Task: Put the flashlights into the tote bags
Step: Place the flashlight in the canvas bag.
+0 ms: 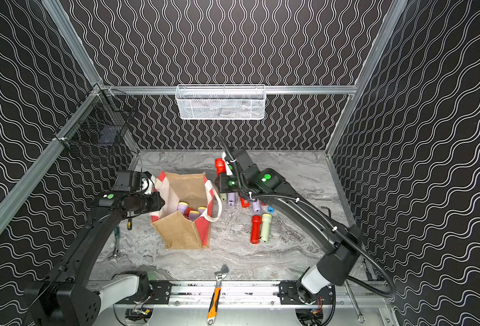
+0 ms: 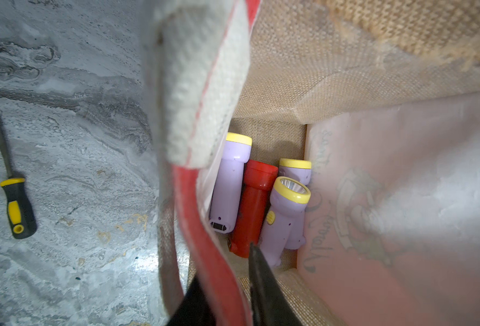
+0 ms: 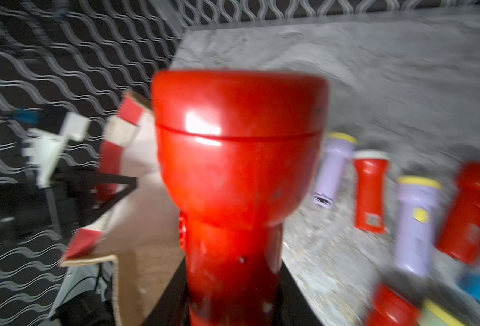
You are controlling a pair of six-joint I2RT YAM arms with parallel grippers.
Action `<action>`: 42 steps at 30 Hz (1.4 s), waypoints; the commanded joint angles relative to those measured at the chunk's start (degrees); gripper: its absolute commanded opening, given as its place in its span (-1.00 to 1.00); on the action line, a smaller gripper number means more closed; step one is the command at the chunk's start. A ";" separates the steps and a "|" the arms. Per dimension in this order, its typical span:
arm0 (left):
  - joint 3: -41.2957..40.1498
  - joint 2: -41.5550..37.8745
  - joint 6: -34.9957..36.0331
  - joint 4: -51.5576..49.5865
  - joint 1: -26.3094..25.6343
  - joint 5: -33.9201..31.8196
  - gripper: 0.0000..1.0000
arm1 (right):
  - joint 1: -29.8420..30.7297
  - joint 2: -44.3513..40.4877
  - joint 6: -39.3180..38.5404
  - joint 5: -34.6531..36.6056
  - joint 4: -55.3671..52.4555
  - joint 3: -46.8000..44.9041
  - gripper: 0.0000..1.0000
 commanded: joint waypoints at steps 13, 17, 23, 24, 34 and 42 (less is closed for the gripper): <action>-0.69 -1.75 0.39 2.22 0.08 1.04 -0.51 | 5.74 18.46 0.54 -14.20 7.29 15.90 -0.56; -0.65 -1.57 0.46 2.30 0.08 1.54 -0.51 | 6.13 20.28 1.42 -14.56 8.56 15.05 -0.56; -0.85 -1.57 0.50 2.44 0.08 1.81 -0.51 | 6.11 21.25 2.49 -15.19 9.69 10.62 -0.56; -0.90 -1.49 0.44 2.48 0.08 1.95 -0.51 | 6.13 21.60 2.68 -15.48 9.76 10.11 -0.56; -0.80 -1.54 0.74 2.66 0.09 2.66 -0.51 | 6.83 23.95 0.66 -19.03 5.48 7.72 -0.53; -1.21 -1.56 0.79 2.71 0.08 2.86 -0.51 | 7.62 24.05 0.96 -20.34 5.74 1.41 -0.53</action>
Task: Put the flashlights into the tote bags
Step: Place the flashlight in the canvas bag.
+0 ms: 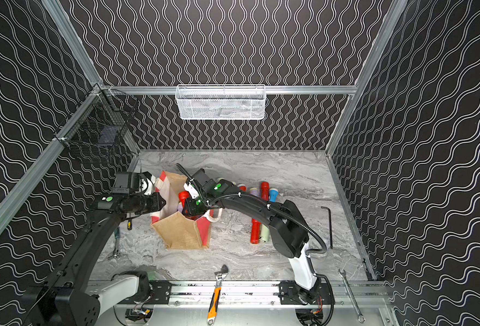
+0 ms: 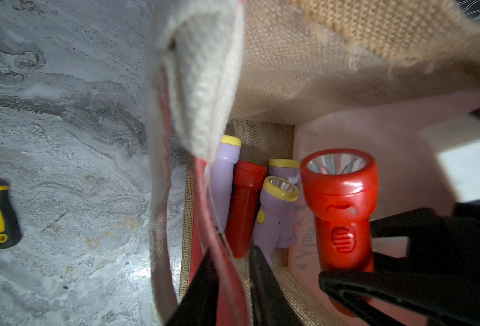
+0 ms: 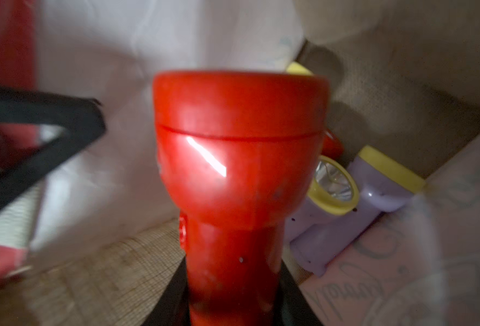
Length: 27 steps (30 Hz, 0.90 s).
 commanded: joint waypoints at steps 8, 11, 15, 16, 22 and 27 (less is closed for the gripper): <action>-0.29 0.37 0.65 1.63 0.08 0.48 -0.51 | 1.09 1.81 3.00 -0.67 1.29 -3.29 -0.52; -0.59 0.51 0.64 1.89 0.08 0.56 -0.51 | 1.11 1.74 4.83 -0.21 1.78 -5.28 -0.52; -0.82 0.57 0.64 2.20 0.08 0.49 -0.51 | 1.13 1.02 6.79 -0.38 3.66 -8.69 -0.52; -0.82 0.67 0.63 2.05 0.08 0.45 -0.51 | 1.11 1.08 6.83 -0.38 3.56 -8.58 -0.52; -0.55 0.87 0.69 1.79 0.08 0.40 -0.51 | 1.11 3.77 6.10 -1.33 1.09 -5.53 -0.48; -0.88 0.45 0.59 1.68 0.08 0.08 -0.50 | 1.13 4.86 5.87 -2.03 0.51 -4.76 -0.47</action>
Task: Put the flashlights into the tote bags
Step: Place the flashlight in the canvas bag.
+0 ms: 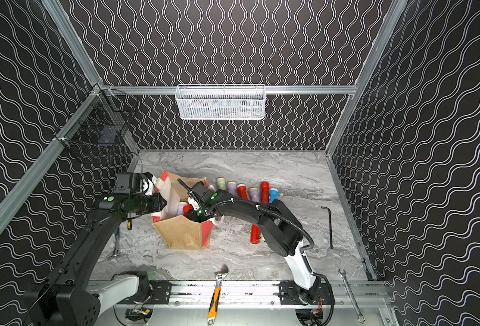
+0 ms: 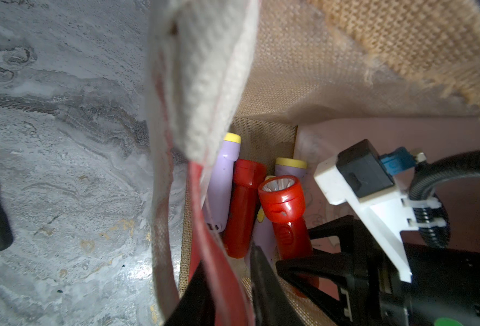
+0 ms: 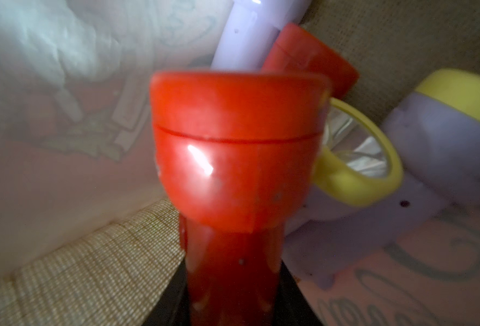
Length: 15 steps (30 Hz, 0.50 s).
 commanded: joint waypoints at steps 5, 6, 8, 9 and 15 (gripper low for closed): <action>0.08 0.13 0.61 0.75 0.08 -0.55 -0.50 | 0.10 1.26 -0.18 0.18 -4.29 1.48 -0.42; 0.10 -0.03 0.61 0.65 0.08 -0.60 -0.50 | 0.13 1.39 -0.90 1.05 -5.23 2.09 -0.42; -0.02 -0.19 0.61 0.71 0.08 -0.60 -0.50 | 0.11 1.74 -2.46 3.27 -7.46 3.40 -0.41; -0.17 -0.20 0.61 0.71 0.08 -0.49 -0.50 | 0.12 2.03 -2.99 4.22 -8.44 3.85 -0.36; 0.09 0.23 0.68 0.70 0.08 -0.42 -0.49 | 0.03 1.41 -2.79 4.29 -7.55 2.20 -0.28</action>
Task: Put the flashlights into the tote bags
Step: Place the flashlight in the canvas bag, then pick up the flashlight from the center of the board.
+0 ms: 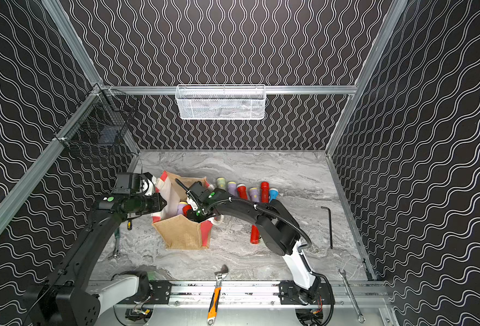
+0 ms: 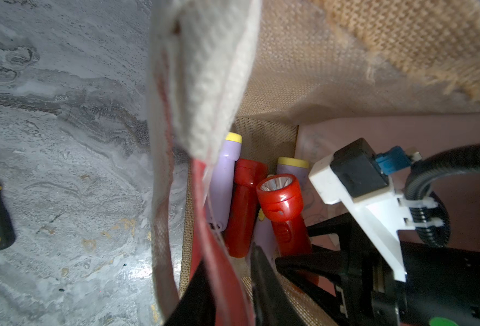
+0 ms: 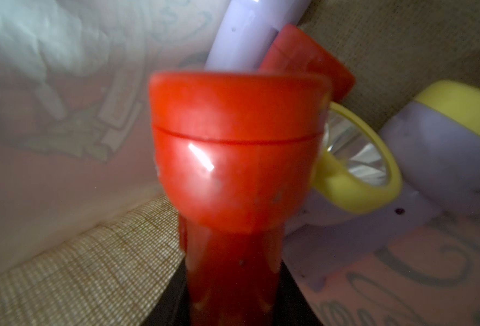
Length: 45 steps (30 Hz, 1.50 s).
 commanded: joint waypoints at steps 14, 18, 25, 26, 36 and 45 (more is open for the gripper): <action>0.27 0.34 0.67 0.52 0.08 -0.89 -0.38 | -0.13 0.28 -0.53 -0.52 -4.10 1.26 -0.07; 0.29 0.24 0.77 0.34 0.08 -0.84 -0.38 | -0.12 -0.98 -0.41 -0.16 -3.64 1.53 -0.02; 0.29 -0.08 0.79 0.40 0.08 -0.80 -0.37 | -0.12 -3.86 -2.42 -0.98 -3.22 2.58 0.05; 0.36 0.01 0.70 0.41 0.08 -0.80 -0.37 | -0.12 -4.25 -2.68 -1.01 -3.41 2.75 0.05; 0.19 -0.13 0.66 0.34 0.08 -0.86 -0.37 | -0.13 -8.41 -4.34 1.42 -2.40 3.73 0.11; 0.19 -0.70 0.26 0.20 0.08 -0.10 -0.37 | -0.09 -12.63 -6.07 2.07 0.09 4.93 0.11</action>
